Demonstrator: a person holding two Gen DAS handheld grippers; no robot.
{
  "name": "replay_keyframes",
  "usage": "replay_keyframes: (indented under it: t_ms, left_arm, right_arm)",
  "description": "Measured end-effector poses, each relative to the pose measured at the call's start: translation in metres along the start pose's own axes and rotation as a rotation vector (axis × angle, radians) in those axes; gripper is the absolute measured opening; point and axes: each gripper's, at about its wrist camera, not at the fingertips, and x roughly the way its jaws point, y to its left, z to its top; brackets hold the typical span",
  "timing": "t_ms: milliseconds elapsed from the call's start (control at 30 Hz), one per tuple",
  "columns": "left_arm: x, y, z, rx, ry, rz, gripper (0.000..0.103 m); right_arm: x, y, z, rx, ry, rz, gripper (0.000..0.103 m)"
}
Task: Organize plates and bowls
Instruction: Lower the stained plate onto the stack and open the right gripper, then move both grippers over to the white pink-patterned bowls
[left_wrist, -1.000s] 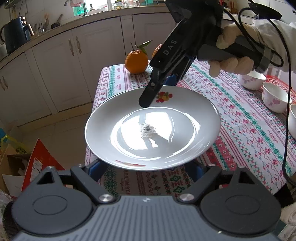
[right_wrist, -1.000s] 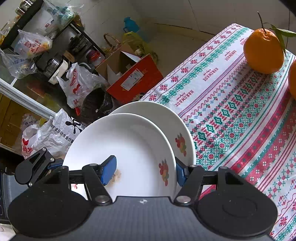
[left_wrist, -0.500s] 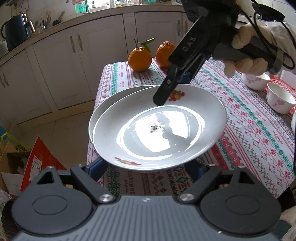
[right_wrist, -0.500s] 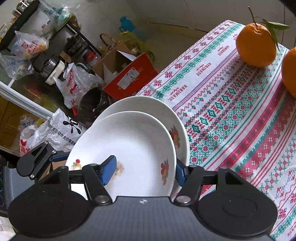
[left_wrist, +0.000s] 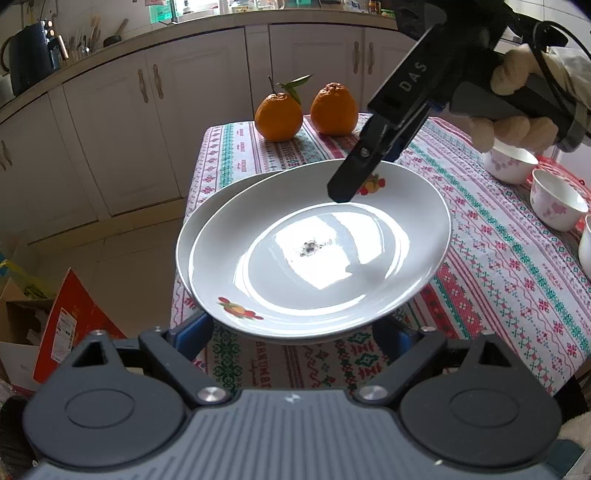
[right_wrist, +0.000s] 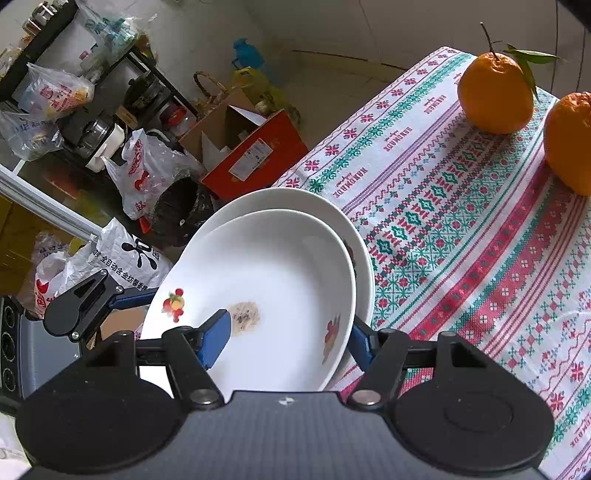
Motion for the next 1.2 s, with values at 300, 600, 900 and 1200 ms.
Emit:
replay_keyframes:
  t_ms: [300, 600, 900, 1200]
  left_arm:
    - [-0.001, -0.003, 0.0, 0.015, -0.012, 0.009, 0.094]
    - [-0.005, -0.003, -0.001, 0.021, -0.025, 0.013, 0.093]
    - [-0.013, -0.006, -0.003, 0.035, -0.042, 0.008, 0.094]
    - [-0.022, -0.017, -0.004, 0.042, -0.072, -0.021, 0.094]
  right_arm:
    - [-0.004, 0.005, -0.004, 0.011, -0.015, -0.04, 0.077]
    - [-0.005, 0.008, -0.01, 0.03, -0.015, -0.072, 0.089]
    - [-0.015, 0.023, -0.023, -0.004, -0.072, -0.115, 0.094]
    - [-0.043, 0.063, -0.077, -0.093, -0.283, -0.33, 0.101]
